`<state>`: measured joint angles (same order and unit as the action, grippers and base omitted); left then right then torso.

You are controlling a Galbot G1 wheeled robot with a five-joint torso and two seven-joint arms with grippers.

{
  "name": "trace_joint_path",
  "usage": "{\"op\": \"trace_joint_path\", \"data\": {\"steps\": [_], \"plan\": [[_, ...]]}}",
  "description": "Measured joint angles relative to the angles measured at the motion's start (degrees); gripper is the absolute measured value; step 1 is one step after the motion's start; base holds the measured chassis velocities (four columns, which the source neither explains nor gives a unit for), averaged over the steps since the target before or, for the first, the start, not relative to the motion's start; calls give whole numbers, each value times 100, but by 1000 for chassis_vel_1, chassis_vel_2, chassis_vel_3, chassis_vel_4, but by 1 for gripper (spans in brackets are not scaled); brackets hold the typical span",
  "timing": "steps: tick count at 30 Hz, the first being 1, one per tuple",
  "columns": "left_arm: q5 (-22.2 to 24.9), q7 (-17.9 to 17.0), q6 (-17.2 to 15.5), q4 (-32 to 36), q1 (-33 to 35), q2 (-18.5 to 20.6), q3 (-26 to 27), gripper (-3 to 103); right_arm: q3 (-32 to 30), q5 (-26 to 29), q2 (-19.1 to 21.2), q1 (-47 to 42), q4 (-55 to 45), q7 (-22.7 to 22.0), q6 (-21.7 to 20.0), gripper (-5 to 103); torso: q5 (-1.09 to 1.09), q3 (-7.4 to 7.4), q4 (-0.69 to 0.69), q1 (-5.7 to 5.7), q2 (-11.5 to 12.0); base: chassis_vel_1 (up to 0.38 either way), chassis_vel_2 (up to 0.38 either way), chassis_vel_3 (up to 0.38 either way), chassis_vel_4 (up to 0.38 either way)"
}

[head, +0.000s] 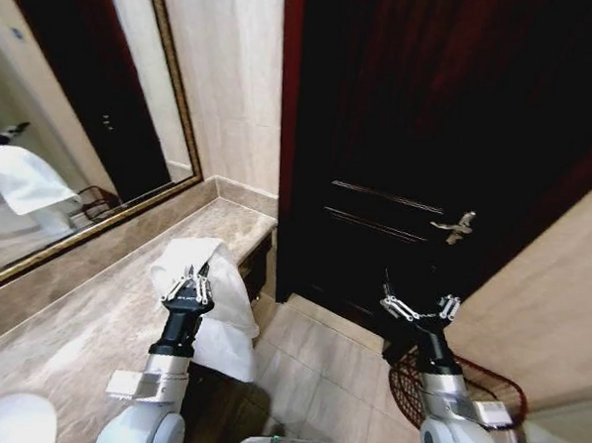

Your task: Discard the used towel into the hamper.

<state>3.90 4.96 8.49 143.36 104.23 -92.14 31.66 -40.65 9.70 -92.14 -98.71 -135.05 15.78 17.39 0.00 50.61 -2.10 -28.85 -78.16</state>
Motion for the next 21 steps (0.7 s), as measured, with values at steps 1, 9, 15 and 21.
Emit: {"op": "trace_joint_path", "data": {"steps": [1, 9, 15, 21], "plan": [[0, 0, 0, 0, 0, 0, 0, 2, 0, 0, 0, 0, 0, 0, 0, 100, 0, 0, 0, 0, 0, -108, -102, -104, -126], [92, 90, 34, -165, -105, 1, -28, 2, -19, 29, 0, -61, -6, -40, 74, 100, 1, 0, 0, 1, 0, -110, -121, -129, -118], [154, 248, 103, -390, -238, 0, -140, 2, -82, 29, 0, -147, -48, -177, 103, 100, 1, 0, 0, 1, 0, -123, -113, -124, -124], [203, 309, 178, -473, -275, 0, -167, 2, -69, 48, 0, -173, -98, -233, 141, 100, 0, 0, 0, 0, 0, -130, -121, -117, -140]]}}
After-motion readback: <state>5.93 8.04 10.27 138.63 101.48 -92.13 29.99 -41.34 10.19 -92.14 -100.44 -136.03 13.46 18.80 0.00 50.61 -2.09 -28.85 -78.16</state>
